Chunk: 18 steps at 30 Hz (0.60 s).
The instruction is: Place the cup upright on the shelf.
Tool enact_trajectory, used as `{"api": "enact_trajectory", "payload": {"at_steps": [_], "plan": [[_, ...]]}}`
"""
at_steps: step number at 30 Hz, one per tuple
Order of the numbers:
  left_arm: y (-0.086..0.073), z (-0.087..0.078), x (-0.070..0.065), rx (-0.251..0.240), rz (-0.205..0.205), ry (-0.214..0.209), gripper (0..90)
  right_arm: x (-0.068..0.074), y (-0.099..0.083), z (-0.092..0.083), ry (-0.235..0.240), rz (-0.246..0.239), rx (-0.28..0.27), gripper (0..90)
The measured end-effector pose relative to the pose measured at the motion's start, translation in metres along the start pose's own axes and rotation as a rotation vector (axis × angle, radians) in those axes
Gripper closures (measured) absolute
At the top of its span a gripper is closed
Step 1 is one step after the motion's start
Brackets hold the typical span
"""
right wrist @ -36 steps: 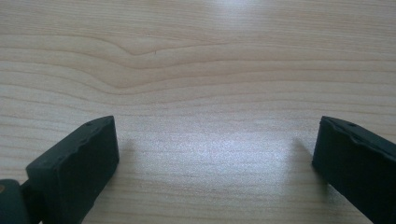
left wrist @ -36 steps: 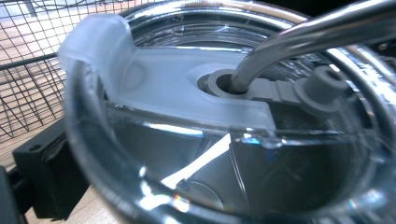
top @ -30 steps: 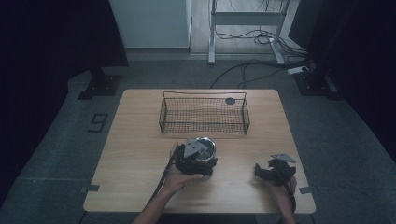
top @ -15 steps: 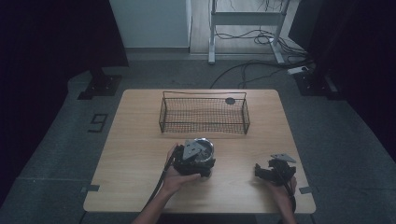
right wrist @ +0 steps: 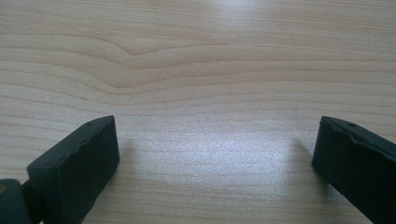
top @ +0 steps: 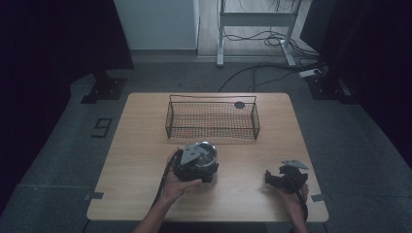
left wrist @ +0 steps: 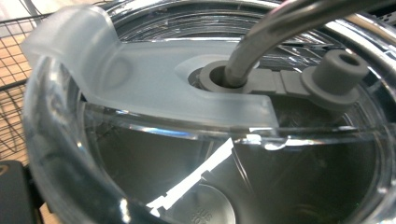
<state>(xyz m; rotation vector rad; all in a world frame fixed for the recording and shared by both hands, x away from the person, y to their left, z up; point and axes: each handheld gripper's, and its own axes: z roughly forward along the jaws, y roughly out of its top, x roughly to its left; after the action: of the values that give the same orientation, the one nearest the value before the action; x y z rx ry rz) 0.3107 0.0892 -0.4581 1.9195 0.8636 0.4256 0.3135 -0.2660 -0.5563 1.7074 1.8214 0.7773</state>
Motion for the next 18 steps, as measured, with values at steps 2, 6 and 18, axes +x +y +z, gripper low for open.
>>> {"api": "enact_trajectory", "payload": {"at_steps": [2,6,18], "plan": [[0.001,-0.003,0.002,-0.003,-0.001,0.003,3.9,0.000,0.000,0.000,0.000,0.000,0.000,0.3],[0.005,-0.008,0.005,-0.007,0.003,0.009,3.9,0.000,0.000,0.000,0.000,0.000,0.000,0.2],[0.015,-0.022,0.020,-0.026,-0.016,0.025,3.9,0.000,0.000,0.000,0.000,0.000,0.000,0.3]]}}
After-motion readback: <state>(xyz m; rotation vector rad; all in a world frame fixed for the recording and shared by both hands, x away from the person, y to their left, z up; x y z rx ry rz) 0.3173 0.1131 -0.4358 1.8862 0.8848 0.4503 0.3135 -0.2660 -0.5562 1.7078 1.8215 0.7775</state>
